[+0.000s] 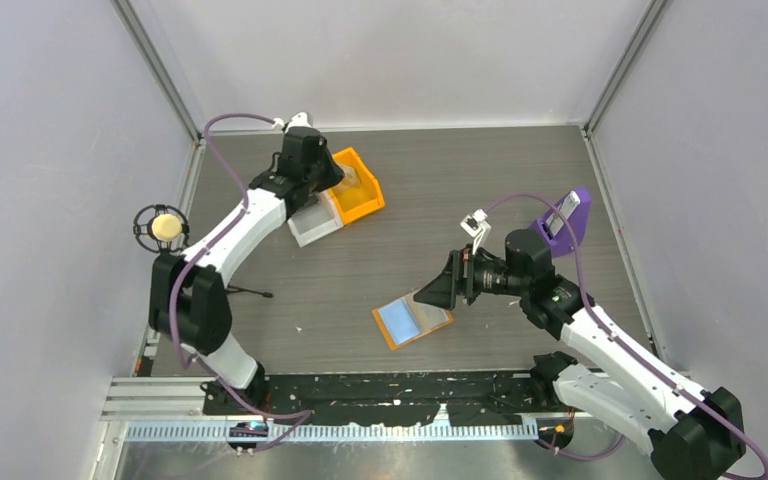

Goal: Take the credit cards out of the card holder
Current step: Place the credit card in the storage box.

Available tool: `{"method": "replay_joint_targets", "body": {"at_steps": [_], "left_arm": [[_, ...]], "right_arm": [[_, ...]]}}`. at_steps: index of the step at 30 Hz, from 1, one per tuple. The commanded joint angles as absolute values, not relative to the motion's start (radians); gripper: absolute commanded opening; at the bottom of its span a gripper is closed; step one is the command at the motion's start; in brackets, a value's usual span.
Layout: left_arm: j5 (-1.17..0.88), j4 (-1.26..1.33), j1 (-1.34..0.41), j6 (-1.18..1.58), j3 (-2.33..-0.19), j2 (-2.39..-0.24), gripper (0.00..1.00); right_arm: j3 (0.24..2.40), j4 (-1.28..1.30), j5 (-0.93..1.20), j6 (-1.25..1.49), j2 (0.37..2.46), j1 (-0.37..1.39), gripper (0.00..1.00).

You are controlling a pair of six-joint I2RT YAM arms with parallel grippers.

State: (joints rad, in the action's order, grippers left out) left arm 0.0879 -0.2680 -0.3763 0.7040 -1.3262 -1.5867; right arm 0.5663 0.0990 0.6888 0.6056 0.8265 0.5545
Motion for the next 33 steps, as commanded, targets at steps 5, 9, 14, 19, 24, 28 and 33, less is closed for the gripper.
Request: {"method": "replay_joint_targets", "body": {"at_steps": [5, 9, 14, 19, 24, 28, 33], "left_arm": [[0.169, -0.191, -0.317, 0.781, -1.499, -1.773, 0.00], [0.156, -0.182, -0.295, 0.796, -1.552, -1.856, 0.00], [0.164, -0.193, -0.283, 0.833, -1.622, -1.933, 0.00], [0.189, -0.207, -0.281, 0.872, -1.643, -1.976, 0.00], [0.187, -0.223, -0.278, 0.885, -1.665, -2.022, 0.00], [0.217, -0.224, -0.278, 0.871, -1.665, -2.042, 0.00], [0.220, -0.212, -0.271, 0.863, -1.664, -2.065, 0.00]], "right_arm": [[0.639, 0.066, 0.669, 0.616, 0.915, 0.558, 0.95], [0.664, 0.066, 0.683, 0.612, 0.957, 0.558, 0.95], [0.676, 0.058, 0.666, 0.616, 0.986, 0.555, 0.95], [0.704, 0.057, 0.681, 0.605, 1.030, 0.549, 0.95], [0.719, 0.067, 0.682, 0.592, 1.038, 0.535, 0.95], [0.716, 0.068, 0.679, 0.593, 1.045, 0.527, 0.95], [0.716, 0.074, 0.680, 0.592, 1.055, 0.520, 0.95]]}}
